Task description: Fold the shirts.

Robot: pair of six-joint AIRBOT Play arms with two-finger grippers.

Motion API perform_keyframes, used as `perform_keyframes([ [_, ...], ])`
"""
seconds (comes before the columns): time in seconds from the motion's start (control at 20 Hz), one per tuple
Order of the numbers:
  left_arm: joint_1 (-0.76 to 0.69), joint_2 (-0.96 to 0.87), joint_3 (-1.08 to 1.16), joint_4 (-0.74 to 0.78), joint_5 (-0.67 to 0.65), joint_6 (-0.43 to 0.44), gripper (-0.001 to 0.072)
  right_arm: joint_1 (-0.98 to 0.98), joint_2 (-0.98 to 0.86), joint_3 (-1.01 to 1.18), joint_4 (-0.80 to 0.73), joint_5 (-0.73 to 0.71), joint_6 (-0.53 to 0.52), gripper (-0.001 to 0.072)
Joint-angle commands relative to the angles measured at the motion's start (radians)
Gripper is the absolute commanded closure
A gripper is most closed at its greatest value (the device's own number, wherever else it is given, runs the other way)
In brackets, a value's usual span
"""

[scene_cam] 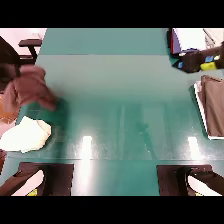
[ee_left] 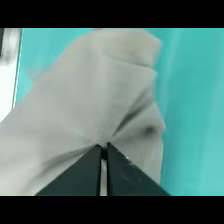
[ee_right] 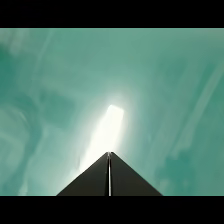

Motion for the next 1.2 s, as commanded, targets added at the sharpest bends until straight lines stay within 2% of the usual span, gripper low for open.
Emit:
perform_keyframes([
  [0.0, -0.158, 0.048, 0.234, -0.063, -0.101, 0.039, 0.0690, -0.003, 0.000, 0.129, -0.010, -0.029, 0.000, 0.0695],
  [0.25, -0.549, -0.002, 0.296, -0.056, -0.025, 0.034, 0.0690, -0.014, 0.000, 0.270, -0.009, -0.043, 0.000, 0.0695],
  [0.5, -0.917, -0.265, 0.297, -0.059, 0.018, 0.041, 0.0687, -0.091, 0.000, 0.335, -0.006, -0.005, 0.000, 0.0695],
  [0.55, -0.969, -0.324, 0.297, -0.066, 0.047, 0.071, 0.0686, -0.103, 0.001, 0.335, -0.006, 0.005, 0.000, 0.0695],
  [0.6, -1.009, -0.380, 0.297, -0.068, 0.082, 0.106, 0.0656, -0.115, 0.001, 0.335, -0.006, 0.018, 0.000, 0.0695],
  [0.65, -1.028, -0.417, 0.297, -0.067, 0.115, 0.110, 0.0430, -0.123, 0.000, 0.335, -0.006, 0.037, 0.000, 0.0695],
  [0.7, -1.028, -0.437, 0.297, -0.064, 0.139, 0.106, 0.0218, -0.131, 0.000, 0.335, -0.006, 0.052, 0.000, 0.0695],
  [0.8, -0.968, -0.439, 0.314, -0.032, 0.130, 0.069, 0.0219, -0.130, 0.000, 0.335, -0.007, 0.067, 0.000, 0.0695],
  [0.95, -0.757, -0.417, 0.340, -0.026, 0.055, 0.002, 0.0219, -0.130, 0.000, 0.335, -0.006, 0.068, 0.000, 0.0695],
  [1.15, -0.446, -0.421, 0.249, -0.153, 0.013, -0.022, 0.0219, -0.130, -0.002, 0.334, -0.006, 0.070, 0.000, 0.0695],
])
